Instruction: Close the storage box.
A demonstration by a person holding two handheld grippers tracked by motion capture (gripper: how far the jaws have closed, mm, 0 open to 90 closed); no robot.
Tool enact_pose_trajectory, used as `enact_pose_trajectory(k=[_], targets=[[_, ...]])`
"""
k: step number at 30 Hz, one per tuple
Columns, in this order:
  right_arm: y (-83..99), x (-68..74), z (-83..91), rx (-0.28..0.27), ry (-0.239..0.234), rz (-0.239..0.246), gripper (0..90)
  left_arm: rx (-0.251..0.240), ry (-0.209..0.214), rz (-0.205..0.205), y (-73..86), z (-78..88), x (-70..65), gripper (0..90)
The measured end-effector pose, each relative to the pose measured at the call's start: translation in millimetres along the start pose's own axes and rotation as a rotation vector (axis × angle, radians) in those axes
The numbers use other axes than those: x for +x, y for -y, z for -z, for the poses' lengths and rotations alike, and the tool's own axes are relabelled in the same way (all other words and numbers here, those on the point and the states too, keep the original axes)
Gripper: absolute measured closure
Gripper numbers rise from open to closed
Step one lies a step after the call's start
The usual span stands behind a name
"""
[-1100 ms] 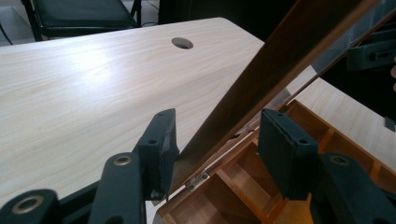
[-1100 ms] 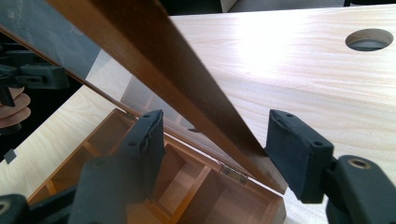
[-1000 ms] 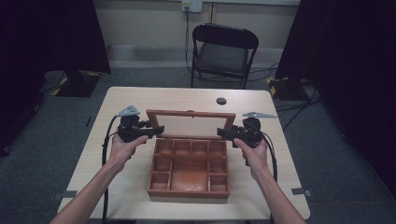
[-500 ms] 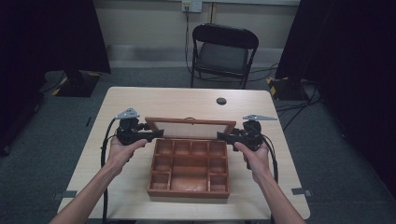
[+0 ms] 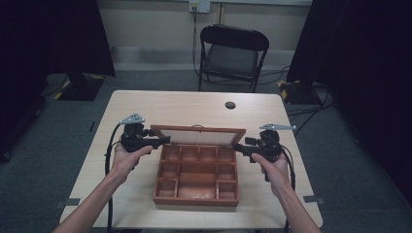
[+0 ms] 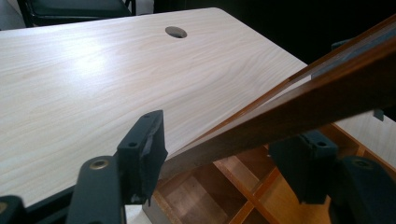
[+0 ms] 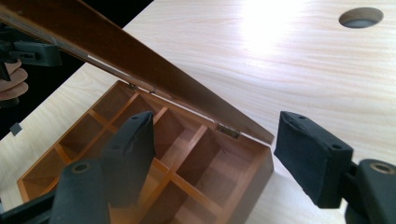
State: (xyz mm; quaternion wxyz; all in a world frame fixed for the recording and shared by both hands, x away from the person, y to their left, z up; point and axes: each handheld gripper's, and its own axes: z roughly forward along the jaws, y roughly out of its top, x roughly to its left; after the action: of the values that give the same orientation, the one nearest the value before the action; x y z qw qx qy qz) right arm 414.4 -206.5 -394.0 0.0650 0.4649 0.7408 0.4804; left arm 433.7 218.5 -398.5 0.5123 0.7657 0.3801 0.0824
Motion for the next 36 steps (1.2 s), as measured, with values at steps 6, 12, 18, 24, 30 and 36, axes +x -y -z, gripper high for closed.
enact_pose_trajectory(k=[6, 12, 18, 24, 30, 36], targets=[[5.8, -5.8, 9.3, 0.020, 0.037, 0.001, 34.6, -0.002, -0.006, -0.003, -0.3, 0.6, -2.0, 33.1], [2.6, -10.1, 14.2, 0.011, 0.085, 0.012, 41.4, 0.013, -0.020, -0.001, -0.1, 1.9, -4.1, 26.3], [-7.1, -9.1, 14.9, 0.001, 0.089, 0.010, 46.7, 0.026, -0.032, -0.003, 3.5, 3.7, -7.1, 20.3], [-24.6, -6.2, 15.7, -0.014, 0.061, 0.016, 47.1, 0.043, -0.031, -0.016, 8.9, 3.9, -8.5, 15.5], [-41.4, 2.3, 19.4, -0.063, -0.003, 0.046, 51.2, 0.059, -0.025, -0.029, 13.9, 4.3, -12.7, 15.4], [-54.3, 25.5, 22.2, -0.061, -0.110, 0.106, 57.1, 0.057, -0.034, -0.045, 19.3, 4.9, -17.3, 16.3]])
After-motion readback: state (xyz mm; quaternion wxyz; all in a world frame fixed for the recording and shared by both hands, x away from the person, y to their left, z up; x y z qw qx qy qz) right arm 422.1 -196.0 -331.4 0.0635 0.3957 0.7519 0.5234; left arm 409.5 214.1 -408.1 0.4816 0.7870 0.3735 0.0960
